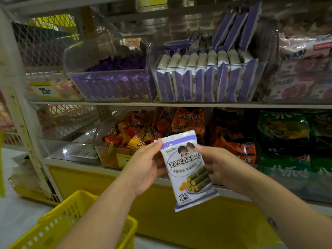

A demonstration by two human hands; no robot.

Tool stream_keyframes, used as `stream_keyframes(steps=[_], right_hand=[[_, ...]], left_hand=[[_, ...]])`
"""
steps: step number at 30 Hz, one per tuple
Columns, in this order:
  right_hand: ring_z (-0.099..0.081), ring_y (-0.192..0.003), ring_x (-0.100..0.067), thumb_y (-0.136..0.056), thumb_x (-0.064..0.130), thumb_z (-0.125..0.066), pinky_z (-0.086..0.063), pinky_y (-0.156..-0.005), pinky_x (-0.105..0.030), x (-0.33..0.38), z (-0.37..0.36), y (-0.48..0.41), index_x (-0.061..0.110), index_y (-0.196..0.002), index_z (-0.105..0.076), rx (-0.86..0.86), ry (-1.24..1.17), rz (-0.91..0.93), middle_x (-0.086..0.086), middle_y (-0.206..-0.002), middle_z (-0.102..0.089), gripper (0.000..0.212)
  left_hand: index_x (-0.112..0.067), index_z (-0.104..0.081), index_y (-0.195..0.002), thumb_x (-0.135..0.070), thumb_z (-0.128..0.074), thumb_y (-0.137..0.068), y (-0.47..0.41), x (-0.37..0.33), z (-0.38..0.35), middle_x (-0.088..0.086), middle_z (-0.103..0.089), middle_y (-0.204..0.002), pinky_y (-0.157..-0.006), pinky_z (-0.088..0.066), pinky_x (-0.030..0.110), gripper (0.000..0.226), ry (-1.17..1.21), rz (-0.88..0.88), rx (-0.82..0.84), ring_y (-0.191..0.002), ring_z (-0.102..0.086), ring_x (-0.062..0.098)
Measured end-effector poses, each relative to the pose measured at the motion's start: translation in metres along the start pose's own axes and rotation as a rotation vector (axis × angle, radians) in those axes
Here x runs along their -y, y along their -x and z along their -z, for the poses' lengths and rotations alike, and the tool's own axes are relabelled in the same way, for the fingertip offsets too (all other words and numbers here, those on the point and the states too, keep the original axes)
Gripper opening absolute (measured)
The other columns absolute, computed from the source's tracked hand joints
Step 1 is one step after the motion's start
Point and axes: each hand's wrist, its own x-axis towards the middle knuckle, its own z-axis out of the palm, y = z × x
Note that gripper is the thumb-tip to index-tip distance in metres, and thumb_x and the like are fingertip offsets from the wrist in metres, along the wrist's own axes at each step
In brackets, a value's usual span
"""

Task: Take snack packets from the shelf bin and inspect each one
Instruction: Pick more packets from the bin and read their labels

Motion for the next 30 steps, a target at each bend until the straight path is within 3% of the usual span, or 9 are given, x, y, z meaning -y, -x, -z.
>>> stream_keyframes(steps=[2, 4, 8, 13, 16, 21, 25, 27, 30], right_hand=[[-0.069, -0.101, -0.025, -0.088, 0.034, -0.061, -0.057, -0.085, -0.034, 0.001, 0.006, 0.006, 0.005, -0.112, -0.068, 0.187, 0.040, -0.090, -0.016, -0.114, -0.070, 0.038], [-0.070, -0.099, -0.023, -0.085, 0.028, -0.063, -0.058, -0.081, -0.031, 0.002, 0.007, 0.009, 0.006, -0.106, -0.071, 0.215, -0.002, -0.138, -0.017, -0.115, -0.070, 0.031], [-0.071, -0.094, -0.023, -0.085, 0.027, -0.061, -0.059, -0.075, -0.030, 0.003, 0.004, 0.007, 0.003, -0.108, -0.068, 0.100, -0.085, -0.100, -0.017, -0.111, -0.071, 0.034], [-0.073, -0.088, -0.021, -0.092, 0.022, -0.057, -0.061, -0.073, -0.034, 0.006, 0.001, 0.001, 0.004, -0.099, -0.071, -0.103, -0.236, 0.015, -0.015, -0.103, -0.074, 0.024], [-0.073, -0.085, -0.019, -0.095, 0.021, -0.054, -0.059, -0.065, -0.029, 0.006, 0.000, 0.000, 0.008, -0.093, -0.075, -0.124, -0.309, 0.080, -0.014, -0.101, -0.074, 0.025], [-0.072, -0.092, -0.022, -0.095, 0.023, -0.053, -0.061, -0.073, -0.033, 0.005, -0.001, -0.003, 0.003, -0.109, -0.068, -0.144, -0.414, 0.089, -0.015, -0.107, -0.073, 0.028], [-0.073, -0.089, -0.022, -0.078, 0.025, -0.063, -0.060, -0.066, -0.031, 0.005, 0.000, -0.003, 0.004, -0.111, -0.066, -0.145, -0.466, 0.112, -0.015, -0.107, -0.073, 0.040], [-0.074, -0.084, -0.022, -0.073, 0.024, -0.066, -0.059, -0.062, -0.029, 0.003, 0.000, -0.003, 0.006, -0.108, -0.068, -0.160, -0.464, 0.114, -0.015, -0.104, -0.074, 0.040], [-0.074, -0.079, -0.020, -0.071, 0.021, -0.069, -0.061, -0.065, -0.032, -0.002, -0.004, -0.004, 0.009, -0.105, -0.069, -0.194, -0.387, 0.126, -0.012, -0.099, -0.075, 0.036]], left_hand=[[-0.005, -0.064, -0.107, -0.031, -0.044, -0.100, -0.002, -0.002, 0.004, 0.015, -0.073, -0.094, -0.070, -0.060, 0.041, 0.033, 0.086, 0.013, -0.064, -0.084, -0.070, 0.025], [-0.006, -0.064, -0.110, -0.035, -0.046, -0.099, -0.003, -0.003, 0.006, 0.014, -0.073, -0.097, -0.071, -0.060, 0.042, 0.036, 0.143, 0.035, -0.086, -0.085, -0.071, 0.024], [-0.013, -0.064, -0.119, -0.044, -0.054, -0.087, -0.001, -0.005, 0.010, 0.011, -0.072, -0.113, -0.072, -0.061, 0.043, 0.045, 0.052, 0.110, 0.078, -0.101, -0.070, 0.029], [-0.021, -0.052, -0.132, -0.013, -0.069, -0.079, 0.005, -0.003, 0.012, 0.009, -0.069, -0.121, -0.077, -0.060, 0.036, 0.056, -0.103, 0.146, 0.285, -0.104, -0.069, 0.024], [-0.023, -0.059, -0.119, -0.003, -0.072, -0.070, 0.003, 0.003, 0.006, 0.004, -0.073, -0.111, -0.071, -0.059, 0.028, 0.055, -0.065, 0.030, 0.257, -0.099, -0.071, 0.021], [-0.021, -0.061, -0.118, -0.001, -0.071, -0.068, 0.000, 0.008, -0.001, 0.003, -0.073, -0.112, -0.072, -0.057, 0.023, 0.055, -0.057, -0.118, 0.201, -0.099, -0.071, 0.017], [-0.026, -0.061, -0.118, 0.004, -0.068, -0.079, -0.001, 0.010, -0.004, -0.004, -0.073, -0.110, -0.074, -0.056, 0.021, 0.050, -0.125, -0.197, 0.156, -0.099, -0.070, 0.014], [-0.034, -0.057, -0.121, 0.005, -0.065, -0.085, -0.001, 0.011, -0.005, -0.009, -0.070, -0.113, -0.076, -0.056, 0.021, 0.054, -0.245, -0.290, 0.086, -0.098, -0.069, 0.010], [-0.053, -0.052, -0.116, -0.008, -0.070, -0.086, -0.001, 0.012, -0.008, -0.023, -0.052, -0.125, -0.092, -0.049, 0.018, 0.057, -0.731, -0.527, -0.074, -0.110, -0.058, 0.001]])
